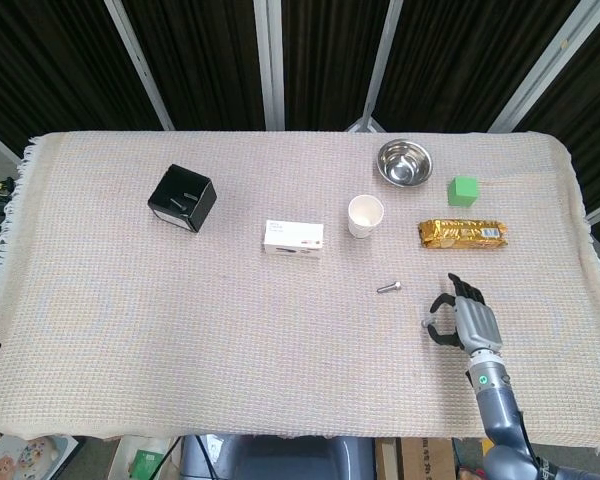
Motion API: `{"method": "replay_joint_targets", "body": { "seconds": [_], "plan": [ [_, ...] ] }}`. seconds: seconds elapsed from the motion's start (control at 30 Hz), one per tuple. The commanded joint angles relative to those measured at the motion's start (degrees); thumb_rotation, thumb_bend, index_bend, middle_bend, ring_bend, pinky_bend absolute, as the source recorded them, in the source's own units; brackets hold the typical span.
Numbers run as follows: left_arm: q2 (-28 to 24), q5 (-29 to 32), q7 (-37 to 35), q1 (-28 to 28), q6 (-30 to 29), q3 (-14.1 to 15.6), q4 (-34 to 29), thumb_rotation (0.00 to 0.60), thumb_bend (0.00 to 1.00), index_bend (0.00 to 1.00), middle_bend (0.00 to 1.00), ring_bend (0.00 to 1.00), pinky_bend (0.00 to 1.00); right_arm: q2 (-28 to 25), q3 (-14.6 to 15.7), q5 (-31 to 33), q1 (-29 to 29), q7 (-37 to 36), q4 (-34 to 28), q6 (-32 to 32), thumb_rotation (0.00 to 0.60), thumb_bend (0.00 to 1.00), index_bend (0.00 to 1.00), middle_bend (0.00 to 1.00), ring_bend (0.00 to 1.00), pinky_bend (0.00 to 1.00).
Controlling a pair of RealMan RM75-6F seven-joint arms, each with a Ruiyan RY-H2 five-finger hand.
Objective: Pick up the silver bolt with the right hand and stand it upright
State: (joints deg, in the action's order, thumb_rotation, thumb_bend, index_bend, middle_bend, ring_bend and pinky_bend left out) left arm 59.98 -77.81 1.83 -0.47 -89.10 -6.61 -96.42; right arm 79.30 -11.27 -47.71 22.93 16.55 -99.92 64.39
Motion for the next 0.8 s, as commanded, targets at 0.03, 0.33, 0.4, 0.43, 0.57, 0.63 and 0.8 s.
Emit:
{"method": "replay_joint_targets", "body": {
  "seconds": [0.03,0.33,0.4,0.43,0.57,0.63,0.8],
  "plan": [
    [0.01,0.1,-0.01,0.0,0.02,-0.03,0.0,0.6,0.04,0.16,0.09,0.01,0.01,-0.51,-0.22,-1.54,0.19,-0.38,-1.21,0.31,0.6,0.34,0.4,0.0,0.01,0.0],
    [-0.05,0.29,-0.35,0.02,0.06,-0.15,0.07,0.6,0.04,0.16,0.09,0.01,0.01,-0.83,-1.27,-7.64,2.83,6.09,-4.18,4.75,0.6,0.31,0.33,0.0,0.0,0.0],
    [-0.09,0.23,-0.45,0.06,-0.01,-0.14,0.06,0.6,0.04,0.16,0.09,0.01,0.01,-0.85,-1.59,-7.23,4.2,8.49,-4.54,4.14,0.6,0.25,0.32,0.0,0.0,0.0],
    [-0.11,0.23,-0.5,0.09,-0.05,-0.14,0.06,0.6,0.04,0.16,0.09,0.01,0.01,-0.89,-1.72,-6.97,4.97,9.78,-4.59,3.67,0.6,0.23,0.32,0.0,0.0,0.0],
    [-0.15,0.35,-0.66,0.16,-0.14,-0.22,0.1,0.6,0.04,0.16,0.09,0.01,0.01,-0.81,-2.44,-4.25,8.24,15.55,-4.99,2.05,0.6,0.21,0.31,0.0,0.0,0.0],
    [-0.15,0.37,-0.62,0.08,0.01,-0.21,0.11,0.6,0.04,0.16,0.09,0.01,0.01,-0.17,-2.95,-2.77,9.82,18.24,-4.81,1.89,0.6,0.21,0.31,0.0,0.0,0.0],
    [-0.14,0.25,-0.68,0.01,0.12,-0.18,0.17,0.6,0.04,0.16,0.09,0.01,0.01,2.37,-3.82,1.19,12.78,23.14,-4.86,2.86,0.6,0.21,0.31,0.0,0.0,0.0]
  ]
}}
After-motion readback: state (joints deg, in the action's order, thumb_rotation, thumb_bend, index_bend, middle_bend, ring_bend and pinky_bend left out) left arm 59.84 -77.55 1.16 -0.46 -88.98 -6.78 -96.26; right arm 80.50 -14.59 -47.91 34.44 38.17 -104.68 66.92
